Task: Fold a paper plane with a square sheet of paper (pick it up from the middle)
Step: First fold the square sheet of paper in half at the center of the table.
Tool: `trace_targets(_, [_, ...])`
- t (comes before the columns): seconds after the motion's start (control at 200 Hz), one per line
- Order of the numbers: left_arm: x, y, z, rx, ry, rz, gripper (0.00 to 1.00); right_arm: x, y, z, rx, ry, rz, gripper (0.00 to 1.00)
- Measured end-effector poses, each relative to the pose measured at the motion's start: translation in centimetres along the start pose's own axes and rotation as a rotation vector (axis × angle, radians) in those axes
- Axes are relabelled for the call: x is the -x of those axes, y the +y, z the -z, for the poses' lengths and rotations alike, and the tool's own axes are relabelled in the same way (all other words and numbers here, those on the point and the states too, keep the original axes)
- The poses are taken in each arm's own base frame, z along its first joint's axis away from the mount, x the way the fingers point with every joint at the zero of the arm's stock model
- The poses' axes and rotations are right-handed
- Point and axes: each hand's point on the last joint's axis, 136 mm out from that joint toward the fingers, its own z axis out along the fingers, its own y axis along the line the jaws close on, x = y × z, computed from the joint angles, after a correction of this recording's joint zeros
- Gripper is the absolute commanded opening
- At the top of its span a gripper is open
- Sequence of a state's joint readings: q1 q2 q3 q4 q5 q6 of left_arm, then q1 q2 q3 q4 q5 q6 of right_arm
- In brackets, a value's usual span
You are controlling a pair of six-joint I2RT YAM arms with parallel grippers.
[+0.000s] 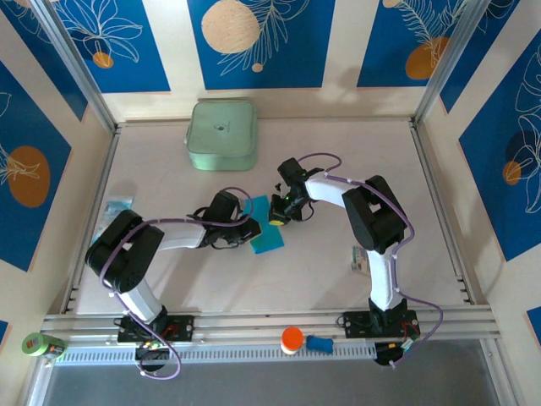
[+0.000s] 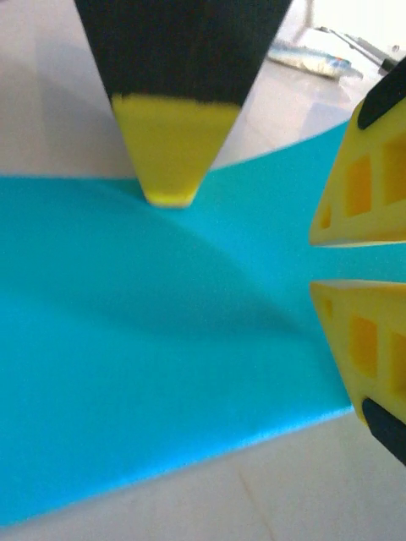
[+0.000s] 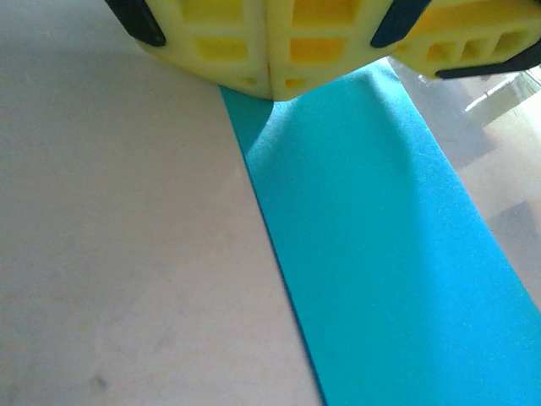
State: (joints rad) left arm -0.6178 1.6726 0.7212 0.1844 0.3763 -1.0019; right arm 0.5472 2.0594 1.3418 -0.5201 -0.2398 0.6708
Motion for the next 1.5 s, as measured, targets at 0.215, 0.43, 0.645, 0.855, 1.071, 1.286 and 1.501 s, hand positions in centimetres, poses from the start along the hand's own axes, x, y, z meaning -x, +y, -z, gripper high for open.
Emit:
trace_targets(0.215, [-1.9, 0.4, 0.0, -0.007, 0.034, 0.008, 0.16, 0.0, 0.0, 0.0, -0.003, 0.006, -0.003, 0.0])
trace_targets(0.43, [-3.8, 1.7, -0.2, 0.011, 0.08, 0.021, 0.15, 0.0, 0.0, 0.0, -0.005, 0.009, -0.005, 0.0])
trace_targets(0.645, [-4.4, 1.7, 0.3, 0.041, 0.103, 0.001, 0.15, 0.0, 0.1, -0.1, -0.004, 0.013, -0.006, 0.0])
trace_targets(0.855, [-5.4, 0.3, 1.1, 0.033, 0.126, -0.046, 0.15, 0.0, 0.1, -0.1, -0.004, 0.013, -0.006, 0.0])
trace_targets(1.071, [-6.0, 2.2, 0.6, 0.1, 0.144, -0.022, 0.15, 0.0, 0.1, -0.1, -0.004, 0.013, -0.006, 0.0])
trace_targets(1.286, [-6.0, 2.2, 0.6, 0.094, 0.142, -0.024, 0.16, 0.0, 0.1, -0.1, -0.004, 0.013, -0.006, 0.0])
trace_targets(1.501, [-5.4, 0.0, 2.6, 0.04, 0.1, -0.063, 0.18, 0.0, 0.1, -0.1, -0.003, 0.013, -0.006, 0.0])
